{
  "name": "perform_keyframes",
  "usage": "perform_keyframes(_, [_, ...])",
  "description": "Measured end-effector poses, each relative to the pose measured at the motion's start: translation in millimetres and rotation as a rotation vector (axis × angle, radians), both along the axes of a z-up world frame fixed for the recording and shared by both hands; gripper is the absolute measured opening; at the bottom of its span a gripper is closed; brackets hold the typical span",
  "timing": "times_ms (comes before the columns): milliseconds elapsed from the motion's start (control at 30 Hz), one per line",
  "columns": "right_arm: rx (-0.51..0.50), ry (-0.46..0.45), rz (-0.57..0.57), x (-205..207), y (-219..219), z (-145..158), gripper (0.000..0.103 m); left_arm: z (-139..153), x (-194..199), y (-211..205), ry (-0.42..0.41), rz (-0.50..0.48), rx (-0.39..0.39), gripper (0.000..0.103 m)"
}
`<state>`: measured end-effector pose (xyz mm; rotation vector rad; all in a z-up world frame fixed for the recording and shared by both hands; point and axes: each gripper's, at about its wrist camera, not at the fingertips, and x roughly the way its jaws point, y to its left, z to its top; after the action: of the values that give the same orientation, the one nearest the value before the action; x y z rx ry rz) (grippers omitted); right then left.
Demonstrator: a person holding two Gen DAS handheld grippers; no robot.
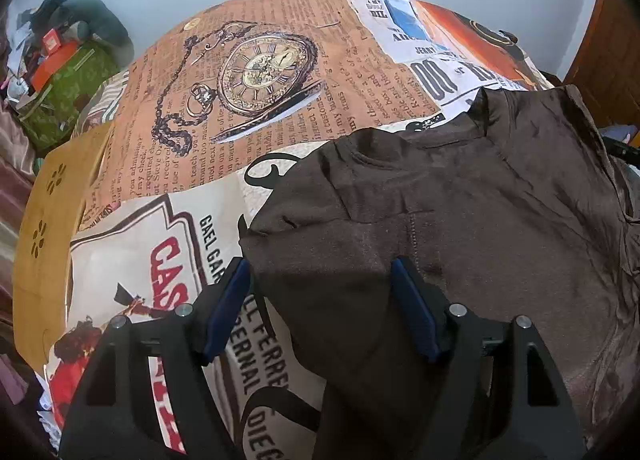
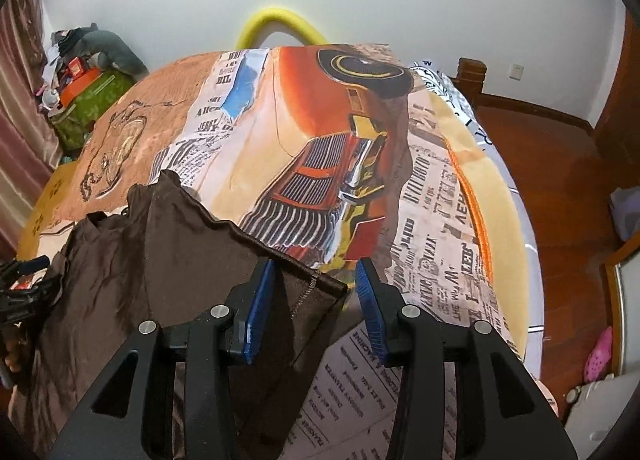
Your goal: Fold small clothes
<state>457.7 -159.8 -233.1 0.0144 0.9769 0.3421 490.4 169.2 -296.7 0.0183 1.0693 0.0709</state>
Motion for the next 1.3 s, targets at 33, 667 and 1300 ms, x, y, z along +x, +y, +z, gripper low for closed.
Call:
perform_keyframes(33, [0.0, -0.002, 0.003, -1, 0, 0, 0.039, 1, -1, 0, -0.001, 0.003, -0.002, 0.073])
perform_keyframes(667, [0.074, -0.081, 0.151, -38, 34, 58, 0.008, 61, -69, 35, -0.131, 0.084, 0.031, 0.073])
perform_keyframes(1300, [0.178, 0.042, 0.357, -63, 140, 60, 0.022, 50, -98, 41, -0.125, 0.065, 0.038, 0.073])
